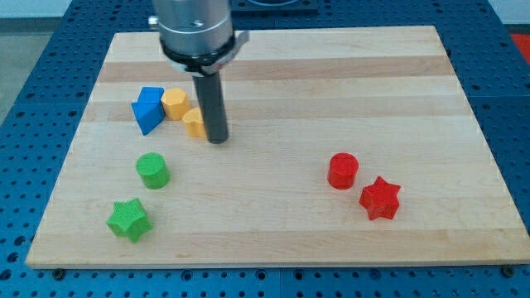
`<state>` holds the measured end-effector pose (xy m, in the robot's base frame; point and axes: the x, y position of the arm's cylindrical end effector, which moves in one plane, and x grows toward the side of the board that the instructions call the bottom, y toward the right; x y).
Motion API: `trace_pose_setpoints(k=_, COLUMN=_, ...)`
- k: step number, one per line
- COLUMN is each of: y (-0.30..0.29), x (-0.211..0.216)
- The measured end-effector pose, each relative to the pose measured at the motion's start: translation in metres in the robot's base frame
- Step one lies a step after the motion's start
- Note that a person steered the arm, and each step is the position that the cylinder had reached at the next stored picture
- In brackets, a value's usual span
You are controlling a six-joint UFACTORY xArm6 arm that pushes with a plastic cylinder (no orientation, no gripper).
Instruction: Keep green circle diagonal to the heart
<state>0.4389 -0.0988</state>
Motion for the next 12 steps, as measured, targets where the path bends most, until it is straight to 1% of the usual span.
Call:
trace_pose_setpoints(k=1, y=-0.027, x=-0.015)
trace_pose_setpoints(k=2, y=-0.038, x=-0.015)
trace_pose_setpoints(k=3, y=-0.028, x=0.008)
trace_pose_setpoints(k=4, y=-0.018, x=0.021)
trace_pose_setpoints(k=5, y=-0.05, x=0.024)
trace_pose_setpoints(k=8, y=-0.058, x=0.024)
trace_pose_setpoints(k=10, y=-0.158, x=0.05)
trace_pose_setpoints(k=11, y=-0.143, x=0.073)
trace_pose_setpoints(k=12, y=-0.073, x=0.073)
